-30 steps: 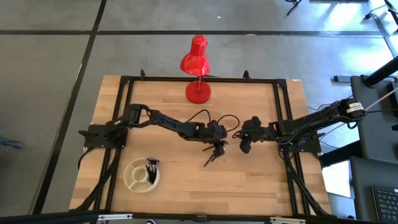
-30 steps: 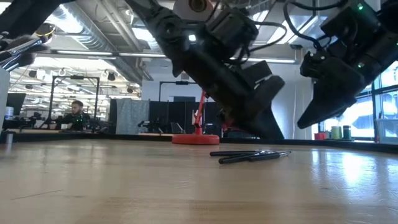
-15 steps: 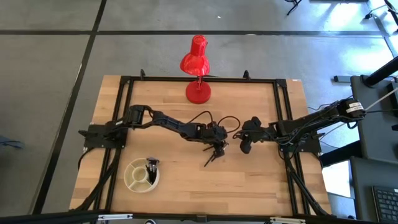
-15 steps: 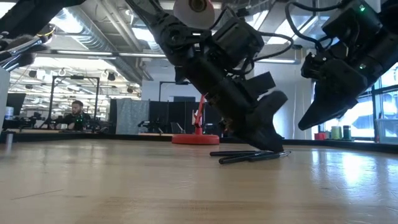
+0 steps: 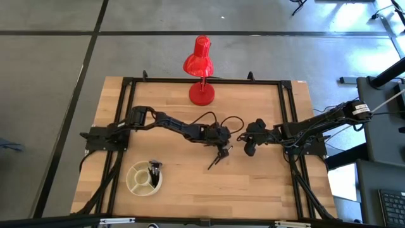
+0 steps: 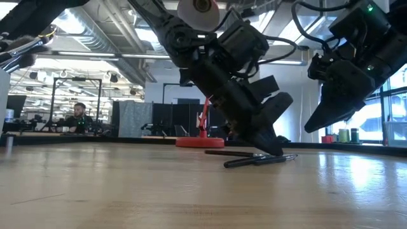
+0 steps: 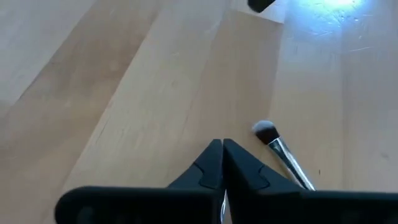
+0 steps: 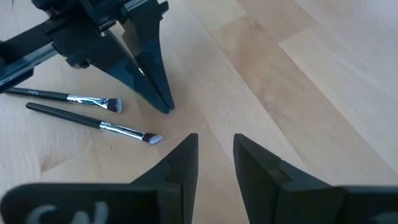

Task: Put items in baskets/containers
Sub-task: Put the eyeshadow brush into the pen organizer

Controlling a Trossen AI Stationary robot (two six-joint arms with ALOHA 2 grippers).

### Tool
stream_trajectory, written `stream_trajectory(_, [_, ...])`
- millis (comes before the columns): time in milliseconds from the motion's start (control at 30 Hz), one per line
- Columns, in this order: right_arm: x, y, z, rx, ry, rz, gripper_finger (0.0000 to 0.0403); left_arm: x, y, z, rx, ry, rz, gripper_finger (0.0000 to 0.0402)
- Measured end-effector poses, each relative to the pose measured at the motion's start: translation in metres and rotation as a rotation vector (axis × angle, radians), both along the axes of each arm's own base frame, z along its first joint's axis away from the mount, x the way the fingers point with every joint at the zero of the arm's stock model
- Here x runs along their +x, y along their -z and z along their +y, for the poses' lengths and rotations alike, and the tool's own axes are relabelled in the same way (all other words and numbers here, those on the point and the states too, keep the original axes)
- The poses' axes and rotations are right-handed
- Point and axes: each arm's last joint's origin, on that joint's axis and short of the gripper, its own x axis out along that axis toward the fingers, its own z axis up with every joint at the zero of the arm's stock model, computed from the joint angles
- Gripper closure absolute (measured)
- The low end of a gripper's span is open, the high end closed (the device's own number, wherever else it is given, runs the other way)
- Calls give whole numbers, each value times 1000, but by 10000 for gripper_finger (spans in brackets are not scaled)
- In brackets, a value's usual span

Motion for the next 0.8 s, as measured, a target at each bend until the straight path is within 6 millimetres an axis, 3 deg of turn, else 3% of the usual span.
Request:
stream_trajectory(167, [0, 0, 0, 0, 26, -7, 301, -5, -16, -1, 54, -66, 5, 399])
stream_trajectory(367, [0, -2, 4, -43, 53, -31, 301, -28, -86, -20, 210, -208, -35, 399])
stream_trajectory(567, [0, -3, 9, -35, 38, -59, 301, -86, -145, -73, 386, -448, -47, 399])
stream_trajectory(800, [1, -4, 10, -48, 38, -71, 301, -168, -167, -137, 405, -647, -218, 399])
